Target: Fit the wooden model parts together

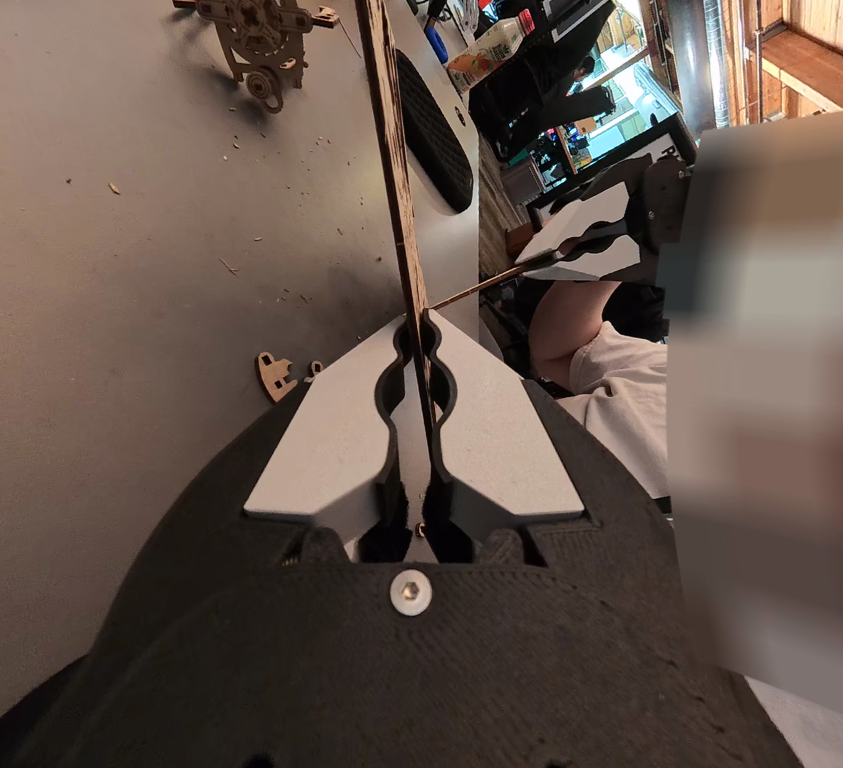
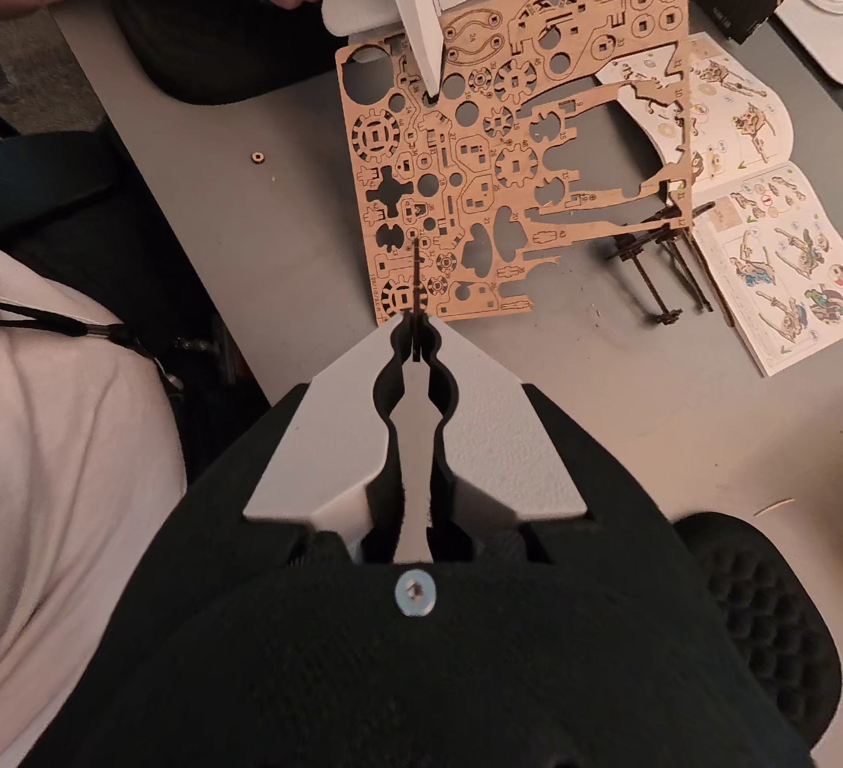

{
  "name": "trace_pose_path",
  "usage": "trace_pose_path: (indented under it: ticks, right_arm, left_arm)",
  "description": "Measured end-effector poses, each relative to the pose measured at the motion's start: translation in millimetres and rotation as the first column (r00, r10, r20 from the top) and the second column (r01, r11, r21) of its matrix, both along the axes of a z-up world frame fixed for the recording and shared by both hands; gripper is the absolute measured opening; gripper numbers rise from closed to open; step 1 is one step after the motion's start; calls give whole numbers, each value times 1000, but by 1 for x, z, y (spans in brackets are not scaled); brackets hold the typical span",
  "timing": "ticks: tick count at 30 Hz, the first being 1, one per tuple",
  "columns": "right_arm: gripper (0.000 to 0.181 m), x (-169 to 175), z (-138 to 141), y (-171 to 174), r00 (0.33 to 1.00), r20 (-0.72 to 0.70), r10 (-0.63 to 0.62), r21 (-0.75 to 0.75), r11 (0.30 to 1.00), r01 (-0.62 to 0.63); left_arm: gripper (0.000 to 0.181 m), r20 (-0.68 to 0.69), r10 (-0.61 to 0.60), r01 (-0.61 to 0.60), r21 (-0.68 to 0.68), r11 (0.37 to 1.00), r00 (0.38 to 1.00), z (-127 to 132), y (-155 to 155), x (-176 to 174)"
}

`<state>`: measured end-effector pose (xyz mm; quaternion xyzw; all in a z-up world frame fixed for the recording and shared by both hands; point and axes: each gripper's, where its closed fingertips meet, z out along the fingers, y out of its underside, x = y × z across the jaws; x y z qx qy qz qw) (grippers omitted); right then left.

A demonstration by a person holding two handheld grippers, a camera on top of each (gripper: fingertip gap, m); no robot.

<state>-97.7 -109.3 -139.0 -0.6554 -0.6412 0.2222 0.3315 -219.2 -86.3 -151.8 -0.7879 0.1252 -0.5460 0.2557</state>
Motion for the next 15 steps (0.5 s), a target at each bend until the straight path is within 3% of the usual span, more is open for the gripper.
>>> trace_pose_path:
  ticks: [15]
  right_arm:
    - [1,-2,1,6,998,69,-14,20,1000,12]
  left_arm:
    - [1,-9,9,-9,11,1000,1000,1,0,-1]
